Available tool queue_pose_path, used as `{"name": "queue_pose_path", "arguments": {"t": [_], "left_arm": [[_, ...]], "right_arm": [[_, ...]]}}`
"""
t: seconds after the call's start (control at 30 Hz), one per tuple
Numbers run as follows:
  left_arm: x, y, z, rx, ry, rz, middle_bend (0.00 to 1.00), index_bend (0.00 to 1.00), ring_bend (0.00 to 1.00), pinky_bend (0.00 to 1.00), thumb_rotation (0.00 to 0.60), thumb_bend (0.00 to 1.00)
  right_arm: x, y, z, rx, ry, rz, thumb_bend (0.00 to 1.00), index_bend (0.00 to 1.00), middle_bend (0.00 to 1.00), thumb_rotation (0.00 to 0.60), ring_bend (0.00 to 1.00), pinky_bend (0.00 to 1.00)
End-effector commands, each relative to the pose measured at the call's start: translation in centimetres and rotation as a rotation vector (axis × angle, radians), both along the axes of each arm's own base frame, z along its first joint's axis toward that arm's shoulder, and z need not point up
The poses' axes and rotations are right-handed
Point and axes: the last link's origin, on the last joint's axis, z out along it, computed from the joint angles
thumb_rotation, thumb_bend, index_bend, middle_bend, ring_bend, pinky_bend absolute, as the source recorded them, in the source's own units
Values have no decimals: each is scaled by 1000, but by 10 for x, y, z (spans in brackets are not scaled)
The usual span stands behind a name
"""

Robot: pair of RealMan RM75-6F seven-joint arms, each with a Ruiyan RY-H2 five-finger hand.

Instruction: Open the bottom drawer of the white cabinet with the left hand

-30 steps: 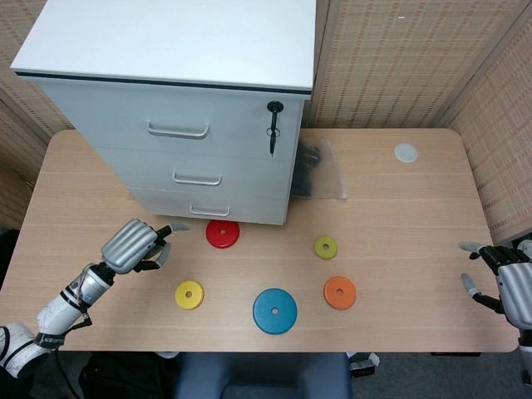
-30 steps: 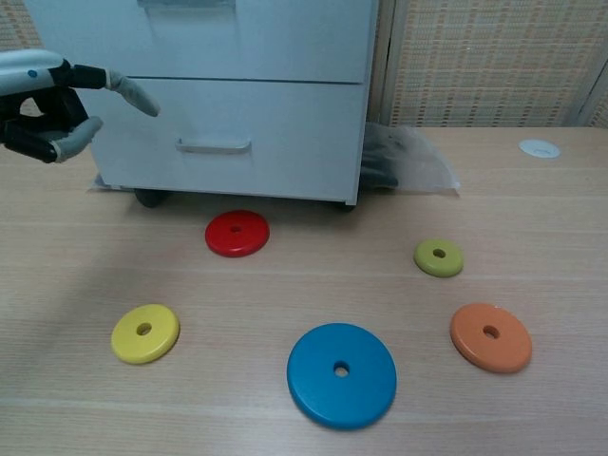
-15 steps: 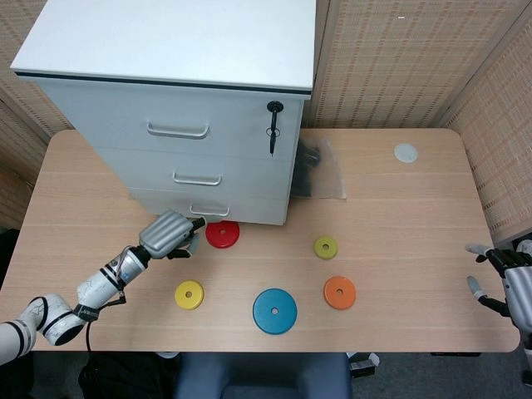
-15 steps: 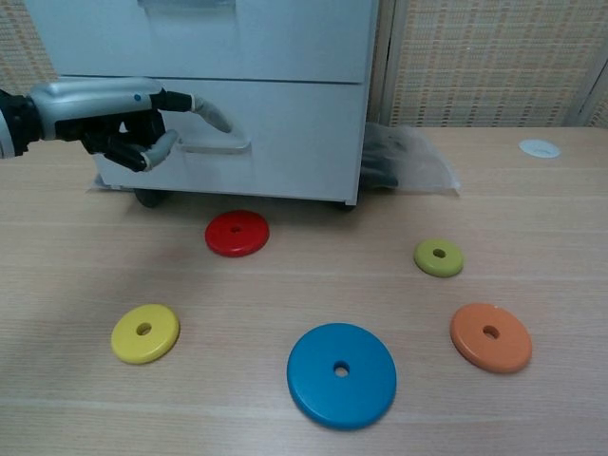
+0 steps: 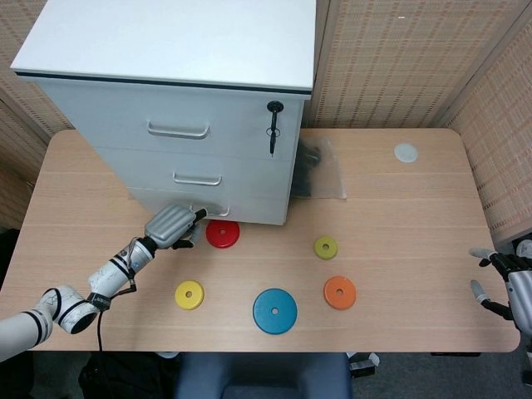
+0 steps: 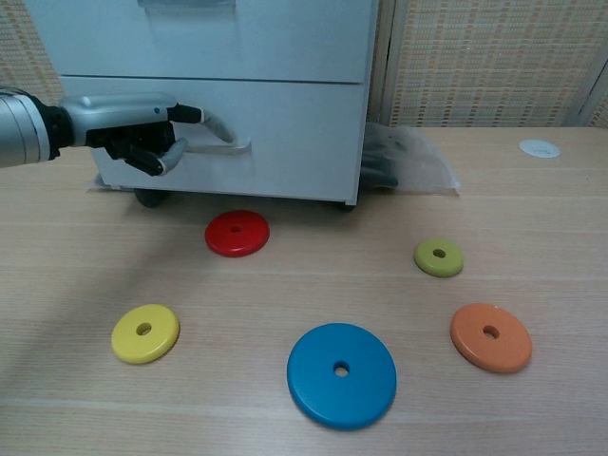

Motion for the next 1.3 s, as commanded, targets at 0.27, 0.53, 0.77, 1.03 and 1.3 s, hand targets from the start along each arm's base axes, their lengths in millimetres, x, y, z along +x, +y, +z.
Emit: {"name": "queue_pose_path", "arguments": {"t": [0.27,0.53,0.77,1.03,1.3], "left_arm": [[-2,4,-4,-11,39,21,959,167,1000,1000,600,764],[-2,-5,-1,-25,42,11,959,179,1000,1000,600,764],[-5,-14,1,-41,44,4,958,179,1000,1000,600,764],[-9,-24,5,-54,35,1,953,179,1000,1000,600,764],[-11,-31,7,-64,36,-5,952,184,1000,1000,600,764]], "right_arm": [[-2,1,1,-5,0,-7,306,308,442,600,390,393],[-2,0,0,-1,-1,-5,306,308,442,600,390,393],[-1,-1,-1,-1,-2,-4,306,308,442,600,390,393],[0,-1,-1,-2,-1,-2,305,308,442,600,390,393],[2,0,-1,-5,-1,2,306,308,442,600,390,393]]}}
